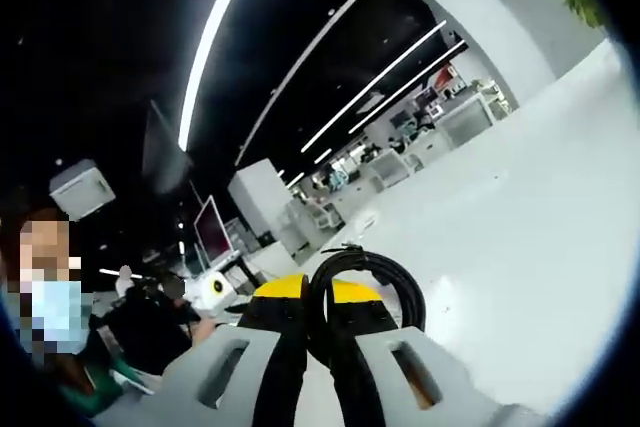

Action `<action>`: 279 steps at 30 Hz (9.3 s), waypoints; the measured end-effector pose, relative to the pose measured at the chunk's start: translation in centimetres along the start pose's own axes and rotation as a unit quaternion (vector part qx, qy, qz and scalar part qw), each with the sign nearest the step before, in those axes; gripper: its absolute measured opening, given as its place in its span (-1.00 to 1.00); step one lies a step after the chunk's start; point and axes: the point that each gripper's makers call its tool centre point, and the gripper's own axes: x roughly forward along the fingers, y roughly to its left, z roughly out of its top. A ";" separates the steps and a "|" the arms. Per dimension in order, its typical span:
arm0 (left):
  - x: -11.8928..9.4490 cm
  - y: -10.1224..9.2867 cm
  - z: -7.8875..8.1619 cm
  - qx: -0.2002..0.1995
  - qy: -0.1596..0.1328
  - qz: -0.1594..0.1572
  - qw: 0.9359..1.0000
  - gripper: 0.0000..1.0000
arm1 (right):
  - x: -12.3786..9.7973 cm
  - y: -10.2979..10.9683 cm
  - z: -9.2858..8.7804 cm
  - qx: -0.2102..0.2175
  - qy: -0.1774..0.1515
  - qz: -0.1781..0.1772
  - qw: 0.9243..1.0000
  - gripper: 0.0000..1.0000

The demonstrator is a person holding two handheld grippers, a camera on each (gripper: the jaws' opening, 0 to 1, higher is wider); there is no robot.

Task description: Straighten the power strip on the desk, plug the charger into it

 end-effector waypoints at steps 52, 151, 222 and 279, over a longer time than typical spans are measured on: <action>0.1 -0.1 -0.3 0.003 0.006 0.000 1.000 -0.58 | 2.6 1.2 -3.0 -0.048 0.003 -0.011 0.999 -0.86; -0.1 0.4 -0.4 0.007 0.011 0.009 1.000 -0.58 | 4.3 -5.6 -3.6 -0.465 0.282 -0.034 0.839 -0.53; 0.2 -0.2 -0.7 0.010 0.019 -0.001 1.000 -0.58 | 6.6 -7.5 -7.5 -0.488 0.593 0.043 0.638 -0.52; 0.5 -1.1 -1.2 0.011 0.029 -0.010 0.999 -0.58 | 6.4 -8.2 -8.9 -0.458 0.673 0.000 0.580 -0.52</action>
